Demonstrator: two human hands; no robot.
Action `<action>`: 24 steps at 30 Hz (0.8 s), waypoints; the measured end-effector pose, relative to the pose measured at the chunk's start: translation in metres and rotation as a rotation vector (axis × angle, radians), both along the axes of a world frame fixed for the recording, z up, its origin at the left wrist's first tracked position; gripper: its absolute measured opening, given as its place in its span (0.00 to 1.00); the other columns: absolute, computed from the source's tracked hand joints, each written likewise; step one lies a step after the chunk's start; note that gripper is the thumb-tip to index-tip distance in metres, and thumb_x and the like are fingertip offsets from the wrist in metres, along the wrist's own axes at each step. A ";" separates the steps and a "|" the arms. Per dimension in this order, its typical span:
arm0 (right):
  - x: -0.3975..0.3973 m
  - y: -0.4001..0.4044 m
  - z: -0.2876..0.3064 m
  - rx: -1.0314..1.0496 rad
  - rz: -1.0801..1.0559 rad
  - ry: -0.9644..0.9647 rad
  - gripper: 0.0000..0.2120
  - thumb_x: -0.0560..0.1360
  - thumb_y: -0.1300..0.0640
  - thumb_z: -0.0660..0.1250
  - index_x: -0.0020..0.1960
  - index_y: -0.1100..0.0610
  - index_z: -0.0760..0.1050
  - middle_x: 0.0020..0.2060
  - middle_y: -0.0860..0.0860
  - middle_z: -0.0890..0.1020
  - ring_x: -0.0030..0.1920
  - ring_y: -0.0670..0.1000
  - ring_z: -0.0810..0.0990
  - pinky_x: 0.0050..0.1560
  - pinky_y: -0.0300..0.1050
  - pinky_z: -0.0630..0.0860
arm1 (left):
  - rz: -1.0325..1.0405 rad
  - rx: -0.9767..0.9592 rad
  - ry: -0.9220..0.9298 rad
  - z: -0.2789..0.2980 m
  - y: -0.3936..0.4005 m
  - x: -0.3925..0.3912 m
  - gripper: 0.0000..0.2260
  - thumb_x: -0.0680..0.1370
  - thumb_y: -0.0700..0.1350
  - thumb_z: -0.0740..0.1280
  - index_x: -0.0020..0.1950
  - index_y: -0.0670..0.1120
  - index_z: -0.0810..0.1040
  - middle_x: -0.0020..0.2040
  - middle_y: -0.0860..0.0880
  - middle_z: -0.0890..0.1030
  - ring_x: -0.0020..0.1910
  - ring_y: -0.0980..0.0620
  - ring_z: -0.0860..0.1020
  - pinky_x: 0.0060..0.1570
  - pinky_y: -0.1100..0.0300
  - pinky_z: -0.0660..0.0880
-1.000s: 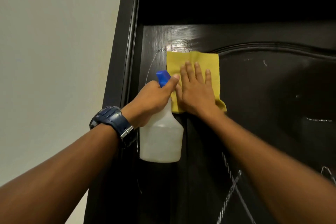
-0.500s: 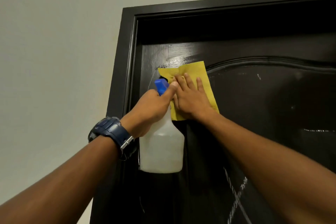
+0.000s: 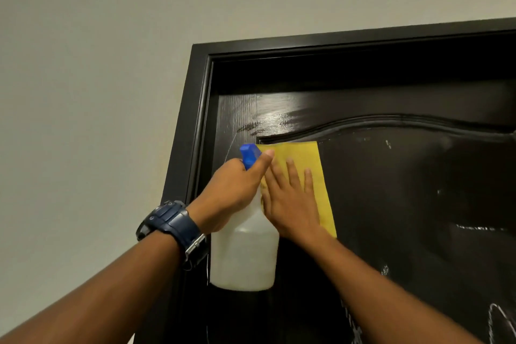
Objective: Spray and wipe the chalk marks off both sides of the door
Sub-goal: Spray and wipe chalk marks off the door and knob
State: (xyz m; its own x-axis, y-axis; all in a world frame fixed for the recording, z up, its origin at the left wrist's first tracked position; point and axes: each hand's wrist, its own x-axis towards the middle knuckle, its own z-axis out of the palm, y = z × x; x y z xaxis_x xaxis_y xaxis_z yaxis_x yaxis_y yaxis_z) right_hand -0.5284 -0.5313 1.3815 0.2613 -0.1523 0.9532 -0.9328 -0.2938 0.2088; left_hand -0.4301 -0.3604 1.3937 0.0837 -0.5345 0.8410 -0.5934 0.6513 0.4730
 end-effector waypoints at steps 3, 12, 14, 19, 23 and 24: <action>-0.010 0.007 0.047 0.050 0.020 -0.075 0.30 0.84 0.41 0.42 0.83 0.49 0.42 0.82 0.48 0.41 0.81 0.56 0.37 0.76 0.66 0.35 | 0.006 -0.024 0.003 0.006 0.004 -0.002 0.23 0.80 0.64 0.59 0.43 0.44 0.76 0.34 0.46 0.73 0.34 0.49 0.71 0.35 0.58 0.69; -0.134 0.001 0.066 0.094 0.056 -0.405 0.35 0.83 0.37 0.42 0.82 0.56 0.41 0.82 0.51 0.42 0.81 0.53 0.38 0.76 0.64 0.35 | -0.021 0.016 0.047 0.012 0.011 -0.007 0.34 0.75 0.69 0.58 0.50 0.37 0.81 0.22 0.54 0.75 0.21 0.58 0.74 0.25 0.64 0.70; -0.182 -0.009 0.073 0.078 0.015 -0.499 0.35 0.83 0.37 0.43 0.82 0.56 0.44 0.82 0.51 0.45 0.81 0.53 0.41 0.77 0.65 0.38 | -0.014 0.007 0.036 0.014 0.012 -0.014 0.34 0.76 0.68 0.57 0.51 0.37 0.81 0.21 0.54 0.75 0.20 0.59 0.73 0.25 0.64 0.69; -0.262 -0.008 0.075 0.185 -0.002 -0.817 0.35 0.83 0.39 0.45 0.82 0.58 0.46 0.82 0.52 0.47 0.81 0.57 0.42 0.76 0.69 0.43 | -0.026 -0.007 0.025 0.015 0.017 -0.033 0.31 0.75 0.69 0.58 0.48 0.40 0.80 0.21 0.55 0.75 0.23 0.57 0.74 0.30 0.61 0.70; -0.208 -0.003 0.069 0.150 0.024 -0.536 0.33 0.83 0.41 0.47 0.82 0.55 0.45 0.82 0.50 0.45 0.81 0.58 0.40 0.75 0.70 0.39 | -0.024 -0.025 0.014 0.019 0.009 -0.058 0.30 0.76 0.69 0.58 0.46 0.41 0.80 0.33 0.49 0.81 0.31 0.52 0.77 0.34 0.59 0.72; -0.194 -0.003 0.064 0.131 0.035 -0.432 0.32 0.84 0.40 0.46 0.82 0.54 0.44 0.82 0.49 0.43 0.81 0.58 0.39 0.75 0.69 0.37 | -0.034 -0.026 0.009 0.019 0.003 -0.067 0.31 0.75 0.70 0.59 0.46 0.42 0.80 0.38 0.47 0.82 0.33 0.52 0.78 0.36 0.59 0.72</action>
